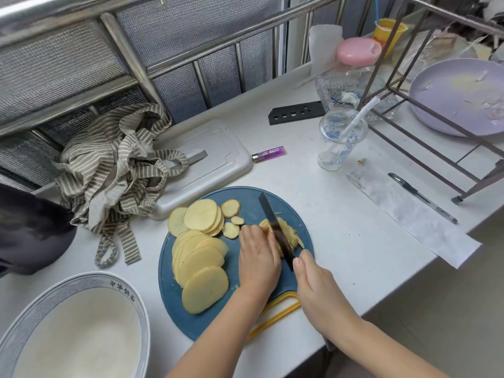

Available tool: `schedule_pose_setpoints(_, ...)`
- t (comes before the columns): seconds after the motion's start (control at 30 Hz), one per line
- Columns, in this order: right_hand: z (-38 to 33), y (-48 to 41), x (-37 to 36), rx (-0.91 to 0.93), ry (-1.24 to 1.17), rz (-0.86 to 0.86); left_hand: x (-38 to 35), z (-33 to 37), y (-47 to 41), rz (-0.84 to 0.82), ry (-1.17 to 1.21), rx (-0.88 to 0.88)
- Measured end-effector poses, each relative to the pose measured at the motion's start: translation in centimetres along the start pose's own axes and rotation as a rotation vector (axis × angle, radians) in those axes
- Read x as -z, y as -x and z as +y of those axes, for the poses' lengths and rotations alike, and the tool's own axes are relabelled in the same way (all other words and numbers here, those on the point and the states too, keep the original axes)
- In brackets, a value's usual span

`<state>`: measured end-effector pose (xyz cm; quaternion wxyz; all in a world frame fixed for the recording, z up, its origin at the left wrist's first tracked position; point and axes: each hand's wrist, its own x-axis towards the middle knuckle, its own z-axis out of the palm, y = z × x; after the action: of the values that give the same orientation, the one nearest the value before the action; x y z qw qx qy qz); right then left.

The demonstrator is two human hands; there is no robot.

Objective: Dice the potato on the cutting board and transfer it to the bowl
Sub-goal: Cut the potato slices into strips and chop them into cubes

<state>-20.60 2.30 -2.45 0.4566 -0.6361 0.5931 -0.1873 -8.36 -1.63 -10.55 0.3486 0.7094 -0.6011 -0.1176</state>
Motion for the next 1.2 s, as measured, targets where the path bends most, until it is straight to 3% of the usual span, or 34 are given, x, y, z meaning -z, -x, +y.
schedule_pose_setpoints(0.2, -0.9, 0.2, -0.8, 0.002, 0.126, -0.013, -0.2, 0.1, 0.0, 0.007, -0.037, -0.007)
schedule_pose_setpoints(0.87, -0.1, -2.0, -2.1, -0.072, 0.128, -0.040, -0.5, 0.0, -0.1, 0.012, -0.056, 0.003)
schedule_pose_setpoints(1.2, 1.7, -1.8, -0.5, -0.155, -0.137, 0.002, 0.9, 0.8, -0.6, -0.104, 0.030, 0.065)
